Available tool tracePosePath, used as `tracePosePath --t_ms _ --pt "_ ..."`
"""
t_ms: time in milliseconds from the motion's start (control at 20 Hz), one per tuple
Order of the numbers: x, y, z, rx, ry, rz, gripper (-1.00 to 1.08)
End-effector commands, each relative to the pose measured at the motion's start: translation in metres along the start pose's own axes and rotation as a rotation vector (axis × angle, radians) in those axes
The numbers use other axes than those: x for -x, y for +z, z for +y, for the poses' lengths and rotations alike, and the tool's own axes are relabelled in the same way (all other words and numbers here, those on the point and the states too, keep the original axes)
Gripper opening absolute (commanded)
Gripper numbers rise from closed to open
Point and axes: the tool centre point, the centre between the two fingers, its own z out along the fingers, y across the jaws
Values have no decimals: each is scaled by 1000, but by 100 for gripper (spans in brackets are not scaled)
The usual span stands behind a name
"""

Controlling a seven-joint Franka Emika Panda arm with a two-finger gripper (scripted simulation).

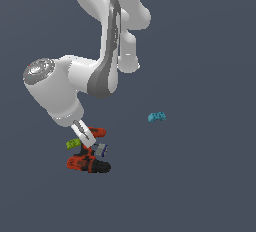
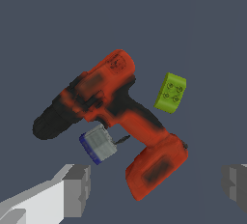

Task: Pick up a designated object from a clutter of objects.

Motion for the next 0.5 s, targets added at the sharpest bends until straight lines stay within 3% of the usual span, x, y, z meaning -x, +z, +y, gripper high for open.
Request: tracePosePath --t_ms 0,450 --pt "-17 21 13 1 94 6 100" --pt "-51 72 47 11 307 22 100"
